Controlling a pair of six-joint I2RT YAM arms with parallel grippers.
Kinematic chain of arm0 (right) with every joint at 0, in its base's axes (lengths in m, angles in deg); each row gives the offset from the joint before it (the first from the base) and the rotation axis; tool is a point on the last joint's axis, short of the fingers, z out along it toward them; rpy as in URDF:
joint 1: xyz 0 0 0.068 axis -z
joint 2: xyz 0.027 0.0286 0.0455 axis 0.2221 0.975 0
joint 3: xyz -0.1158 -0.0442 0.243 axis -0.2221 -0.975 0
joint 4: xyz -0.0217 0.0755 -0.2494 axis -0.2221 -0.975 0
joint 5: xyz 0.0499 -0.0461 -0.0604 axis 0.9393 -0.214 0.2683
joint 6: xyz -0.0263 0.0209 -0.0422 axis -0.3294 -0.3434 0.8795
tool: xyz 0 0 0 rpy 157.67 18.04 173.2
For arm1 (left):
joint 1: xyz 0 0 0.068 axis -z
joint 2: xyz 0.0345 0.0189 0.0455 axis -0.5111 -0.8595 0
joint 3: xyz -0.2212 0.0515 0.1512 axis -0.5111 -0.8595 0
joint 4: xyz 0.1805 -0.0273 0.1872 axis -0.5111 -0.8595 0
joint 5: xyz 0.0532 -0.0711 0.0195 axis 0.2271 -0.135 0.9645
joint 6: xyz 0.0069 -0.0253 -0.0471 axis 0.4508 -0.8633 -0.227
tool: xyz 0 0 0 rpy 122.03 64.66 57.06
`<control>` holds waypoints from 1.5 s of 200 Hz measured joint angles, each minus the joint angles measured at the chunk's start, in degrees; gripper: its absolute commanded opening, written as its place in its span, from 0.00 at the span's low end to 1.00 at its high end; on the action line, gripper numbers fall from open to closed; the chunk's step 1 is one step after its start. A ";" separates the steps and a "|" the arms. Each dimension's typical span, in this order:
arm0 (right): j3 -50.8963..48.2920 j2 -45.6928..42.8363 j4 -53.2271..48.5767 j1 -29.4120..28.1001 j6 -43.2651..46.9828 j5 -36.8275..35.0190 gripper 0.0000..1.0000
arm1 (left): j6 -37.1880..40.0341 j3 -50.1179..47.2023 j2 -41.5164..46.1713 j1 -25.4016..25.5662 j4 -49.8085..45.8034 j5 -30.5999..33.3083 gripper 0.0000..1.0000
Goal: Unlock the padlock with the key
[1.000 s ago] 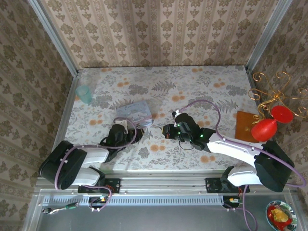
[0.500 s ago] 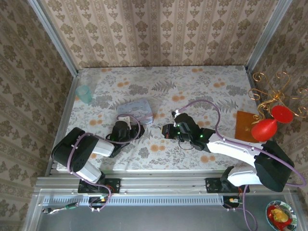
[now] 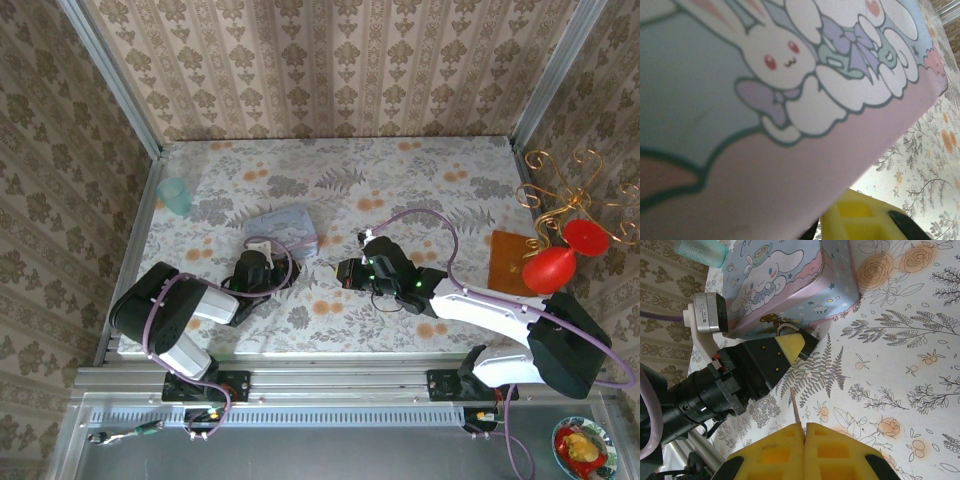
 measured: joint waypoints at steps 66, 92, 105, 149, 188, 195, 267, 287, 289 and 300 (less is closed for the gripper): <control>-0.39 0.00 0.48 1.88 -0.39 0.37 0.00 | -3.54 0.00 1.57 -0.68 -1.95 -2.64 0.10; -1.57 0.52 1.33 2.67 -1.31 1.55 0.00 | -6.82 0.00 2.69 -1.66 -3.54 -5.03 0.09; -1.88 1.27 1.81 2.84 -1.75 1.97 0.00 | -8.39 0.02 3.19 -2.03 -4.44 -6.12 0.08; -2.49 3.15 4.81 3.17 -3.26 4.44 0.00 | -12.48 0.11 5.46 -3.30 -6.51 -9.77 0.08; -3.48 4.42 6.62 4.26 -4.74 7.06 0.00 | -15.61 0.15 8.33 -4.48 -10.12 -12.09 0.07; -3.48 4.87 6.99 4.42 -4.90 7.63 0.00 | -16.02 0.15 8.70 -4.57 -10.60 -12.44 0.07; -3.54 12.28 14.40 4.48 -8.70 12.83 0.00 | -19.98 0.76 10.16 -5.66 -12.52 -15.45 0.06; -3.52 13.57 16.15 4.48 -9.49 14.43 0.00 | -20.61 0.76 10.34 -5.68 -12.50 -15.78 0.06; -3.52 13.68 16.31 4.48 -9.53 14.58 0.00 | -20.68 0.76 10.34 -5.68 -12.50 -15.85 0.06; -3.52 14.78 17.68 4.48 -10.32 15.63 0.00 | -21.16 0.76 10.45 -5.68 -12.37 -16.17 0.05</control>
